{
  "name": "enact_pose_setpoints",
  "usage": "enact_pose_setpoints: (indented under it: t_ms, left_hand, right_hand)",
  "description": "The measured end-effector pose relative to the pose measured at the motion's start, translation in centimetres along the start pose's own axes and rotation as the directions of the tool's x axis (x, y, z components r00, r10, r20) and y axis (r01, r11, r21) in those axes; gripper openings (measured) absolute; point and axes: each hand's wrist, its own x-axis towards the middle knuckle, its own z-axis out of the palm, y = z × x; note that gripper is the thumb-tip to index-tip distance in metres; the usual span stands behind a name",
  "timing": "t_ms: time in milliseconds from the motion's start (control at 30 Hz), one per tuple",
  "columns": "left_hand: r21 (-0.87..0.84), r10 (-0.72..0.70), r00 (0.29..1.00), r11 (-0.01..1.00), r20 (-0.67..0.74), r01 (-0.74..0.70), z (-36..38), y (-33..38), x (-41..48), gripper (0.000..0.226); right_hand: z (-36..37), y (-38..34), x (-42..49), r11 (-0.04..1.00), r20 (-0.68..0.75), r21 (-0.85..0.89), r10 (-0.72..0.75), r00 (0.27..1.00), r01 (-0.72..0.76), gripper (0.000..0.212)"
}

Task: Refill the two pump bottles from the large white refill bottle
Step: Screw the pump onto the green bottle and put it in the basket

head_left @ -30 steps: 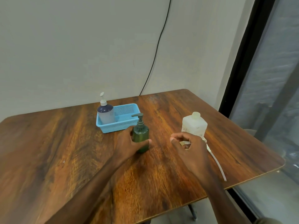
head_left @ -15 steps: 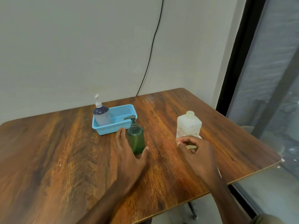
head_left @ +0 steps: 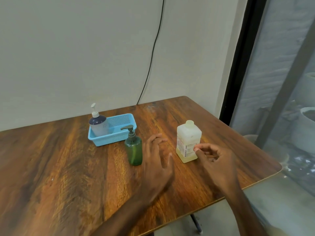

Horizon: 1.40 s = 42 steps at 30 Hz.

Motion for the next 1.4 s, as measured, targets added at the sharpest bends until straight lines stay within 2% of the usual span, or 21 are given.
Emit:
enact_pose_setpoints:
  t_ms: [133, 333, 400, 533, 600, 667, 733, 800, 967, 1067, 1133, 1267, 1400]
  left_hand:
    - [0.015, -0.025, 0.998, 1.000, -0.051, 0.026, -1.4, -2.6, -0.2, 0.037]
    - [0.030, -0.062, 0.996, 0.998, -0.063, 0.064, -3.9, -4.9, -0.5, 0.032]
    - [0.047, -0.018, 0.994, 0.999, -0.105, 0.023, -4.6, -5.3, -0.5, 0.030]
    - [0.064, 0.072, 0.969, 0.996, -0.236, -0.059, -6.2, -6.5, -0.4, 0.028]
    - [0.086, 0.048, 0.964, 0.996, -0.263, -0.026, -6.9, -8.4, 0.2, 0.030]
    - [0.169, -0.023, 0.972, 0.984, -0.235, 0.064, -7.5, -10.8, 1.3, 0.031]
    - [0.161, -0.131, 0.967, 0.973, -0.217, 0.168, -8.0, -12.8, 2.8, 0.039]
    - [0.119, -0.172, 0.958, 0.972, -0.227, 0.203, -8.2, -14.3, 4.5, 0.047]
    - [0.255, -0.135, 0.980, 0.952, -0.145, 0.169, -7.5, -16.2, 7.4, 0.035]
    - [0.314, -0.112, 0.991, 0.941, -0.070, 0.128, -6.9, -17.3, 8.2, 0.035]
    - [0.349, -0.120, 0.992, 0.929, -0.027, 0.122, -6.6, -17.6, 8.4, 0.038]
    - [0.348, -0.125, 0.992, 0.930, 0.003, 0.116, -6.4, -18.0, 8.2, 0.039]
    - [0.341, -0.110, 0.994, 0.934, 0.001, 0.103, -6.2, -18.6, 8.0, 0.044]
  right_hand:
    - [3.3, -0.9, -0.6, 1.000, 0.119, 0.026, -0.005, 0.993, 0.002, 0.013]
    - [7.6, -2.1, -0.5, 0.999, 0.215, 0.005, 0.037, 0.976, -0.039, 0.013]
    - [8.9, -2.2, -0.4, 1.000, 0.257, 0.001, 0.029, 0.966, -0.031, 0.019]
    - [12.1, -2.4, 0.3, 0.997, 0.414, -0.072, 0.001, 0.910, 0.032, 0.059]
    - [14.2, -2.7, 0.9, 0.991, 0.460, -0.111, -0.010, 0.888, 0.069, 0.084]
    - [16.2, -3.0, 1.5, 0.989, 0.476, -0.132, 0.010, 0.880, 0.061, 0.098]
    - [17.7, -3.0, 2.0, 0.990, 0.458, -0.134, 0.028, 0.888, 0.038, 0.097]
    - [18.6, -2.6, 2.6, 0.990, 0.419, -0.130, 0.000, 0.908, 0.060, 0.087]
    - [18.5, -3.0, 3.2, 0.981, 0.398, -0.130, -0.083, 0.914, 0.146, 0.073]
    - [18.4, -4.5, 4.5, 0.987, 0.389, -0.105, -0.072, 0.919, 0.122, 0.076]
    - [18.3, -6.1, 6.4, 0.986, 0.333, -0.082, -0.109, 0.937, 0.144, 0.074]
    - [20.7, -9.1, 11.2, 0.984, 0.232, -0.019, -0.166, 0.958, 0.175, 0.071]
    - [25.5, -8.8, 15.4, 0.986, 0.271, -0.038, -0.147, 0.951, 0.164, 0.069]
